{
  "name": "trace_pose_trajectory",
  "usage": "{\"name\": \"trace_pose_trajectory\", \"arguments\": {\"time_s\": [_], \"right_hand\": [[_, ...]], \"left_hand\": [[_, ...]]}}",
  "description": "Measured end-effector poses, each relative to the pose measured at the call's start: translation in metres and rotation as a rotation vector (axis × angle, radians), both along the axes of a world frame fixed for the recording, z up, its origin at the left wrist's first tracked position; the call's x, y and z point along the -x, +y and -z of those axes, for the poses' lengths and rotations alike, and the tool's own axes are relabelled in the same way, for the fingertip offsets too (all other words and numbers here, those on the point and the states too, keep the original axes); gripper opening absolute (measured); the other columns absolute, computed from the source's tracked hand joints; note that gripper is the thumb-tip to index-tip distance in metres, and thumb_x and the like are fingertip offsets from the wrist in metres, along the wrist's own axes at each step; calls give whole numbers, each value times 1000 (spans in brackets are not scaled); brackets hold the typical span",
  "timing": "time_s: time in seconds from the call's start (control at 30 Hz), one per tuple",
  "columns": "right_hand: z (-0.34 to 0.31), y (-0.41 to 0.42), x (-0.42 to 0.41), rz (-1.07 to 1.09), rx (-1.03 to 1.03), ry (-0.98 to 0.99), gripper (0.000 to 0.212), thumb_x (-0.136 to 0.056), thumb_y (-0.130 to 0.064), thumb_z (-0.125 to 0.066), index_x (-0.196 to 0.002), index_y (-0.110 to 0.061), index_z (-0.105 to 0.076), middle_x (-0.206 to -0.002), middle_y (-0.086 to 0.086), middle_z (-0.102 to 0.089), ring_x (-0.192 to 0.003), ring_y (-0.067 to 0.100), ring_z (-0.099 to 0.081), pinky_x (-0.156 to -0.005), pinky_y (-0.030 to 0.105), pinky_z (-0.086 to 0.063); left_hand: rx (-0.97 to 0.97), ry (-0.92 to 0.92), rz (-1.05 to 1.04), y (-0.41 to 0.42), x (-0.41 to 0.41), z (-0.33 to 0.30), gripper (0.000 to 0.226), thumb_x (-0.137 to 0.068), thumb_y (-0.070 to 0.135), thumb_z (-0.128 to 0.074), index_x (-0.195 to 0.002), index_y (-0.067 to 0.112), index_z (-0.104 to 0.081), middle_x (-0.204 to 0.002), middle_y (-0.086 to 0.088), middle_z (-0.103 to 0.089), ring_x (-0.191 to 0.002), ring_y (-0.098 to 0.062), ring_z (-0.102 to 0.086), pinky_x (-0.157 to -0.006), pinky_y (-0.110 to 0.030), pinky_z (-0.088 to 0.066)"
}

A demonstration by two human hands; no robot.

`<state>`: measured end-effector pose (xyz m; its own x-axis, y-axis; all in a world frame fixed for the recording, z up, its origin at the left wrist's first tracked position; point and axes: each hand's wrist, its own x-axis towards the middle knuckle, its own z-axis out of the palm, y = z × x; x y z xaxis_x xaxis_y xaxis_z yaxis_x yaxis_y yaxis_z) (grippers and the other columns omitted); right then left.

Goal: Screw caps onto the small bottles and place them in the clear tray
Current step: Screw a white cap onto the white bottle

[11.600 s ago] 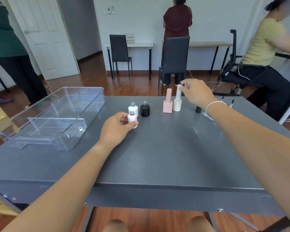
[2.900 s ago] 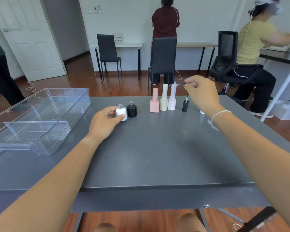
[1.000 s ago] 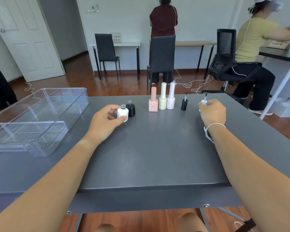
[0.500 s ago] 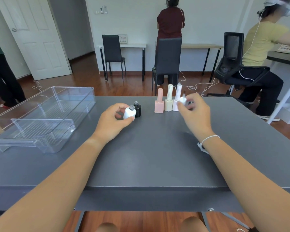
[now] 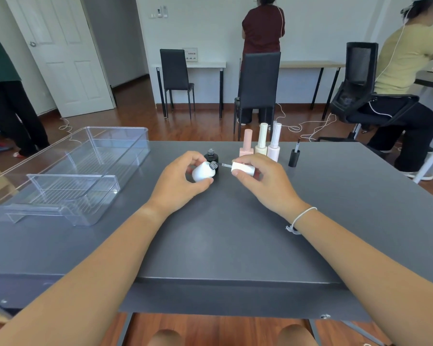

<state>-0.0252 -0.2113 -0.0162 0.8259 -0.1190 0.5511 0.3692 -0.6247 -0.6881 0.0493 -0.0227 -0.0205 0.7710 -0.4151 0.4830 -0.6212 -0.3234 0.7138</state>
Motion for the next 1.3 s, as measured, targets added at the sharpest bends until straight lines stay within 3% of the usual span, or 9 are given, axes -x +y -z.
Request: {"name": "trace_pose_trajectory", "arguments": {"time_s": [0.17,0.33,0.67,0.9,1.03,1.17,1.3], "right_hand": [[1,-2,0,21,23,-22,16,-84,-22,-64,-100,-23,-66,-89,-24,-53,-77,-11,-49,-64,2,-34],[0,-1,3,34,50,-25,16,-83,-21,-64,-99,-23,-66,-85,-22,-51,-64,-9,-45,-61,4,-34],[-1,0,4,59,137,-8,19,-84,-21,-63,-102,-20,-66,-75,-19,-43,-65,-8,-44,-62,4,-32],[0,2,2,2,257,50,26,-88,-27,-57,-114,-25,-61,-84,-15,-40,-70,-14,-44,-62,7,-33],[2,4,2,-72,347,94,30,-92,-24,-49,-123,-21,-49,-101,-11,-40,-70,-18,-42,-58,19,-26],[2,5,4,-83,325,103,17,-92,-21,-48,-108,-16,-46,-101,-8,-49,-64,-3,-44,-58,23,-26],[0,4,4,-21,337,143,14,-92,-31,-48,-94,-18,-48,-77,-7,-53,-62,5,-44,-54,25,-30]], "left_hand": [[-11,-20,0,0,0,0,31,-71,19,-73,-94,31,-55,-98,16,-60,-81,4,-52,-64,-4,-37],[-17,-38,3,0,-1,0,32,-71,19,-73,-94,31,-56,-98,17,-58,-80,5,-51,-62,-4,-37],[-68,-73,33,-1,0,1,37,-70,20,-74,-90,43,-53,-97,20,-57,-82,8,-49,-64,-4,-36],[-134,-109,61,-4,3,2,35,-71,24,-73,-96,39,-54,-96,20,-57,-87,5,-49,-68,-7,-35],[-138,-118,82,-6,5,3,35,-71,22,-73,-98,36,-55,-95,19,-56,-86,4,-50,-66,-10,-35],[-104,-126,91,-8,7,2,34,-71,21,-74,-98,32,-57,-95,18,-57,-85,7,-48,-66,-6,-35],[-119,-134,88,-9,9,2,34,-70,20,-74,-100,28,-58,-94,18,-56,-86,6,-49,-67,-5,-35]]}}
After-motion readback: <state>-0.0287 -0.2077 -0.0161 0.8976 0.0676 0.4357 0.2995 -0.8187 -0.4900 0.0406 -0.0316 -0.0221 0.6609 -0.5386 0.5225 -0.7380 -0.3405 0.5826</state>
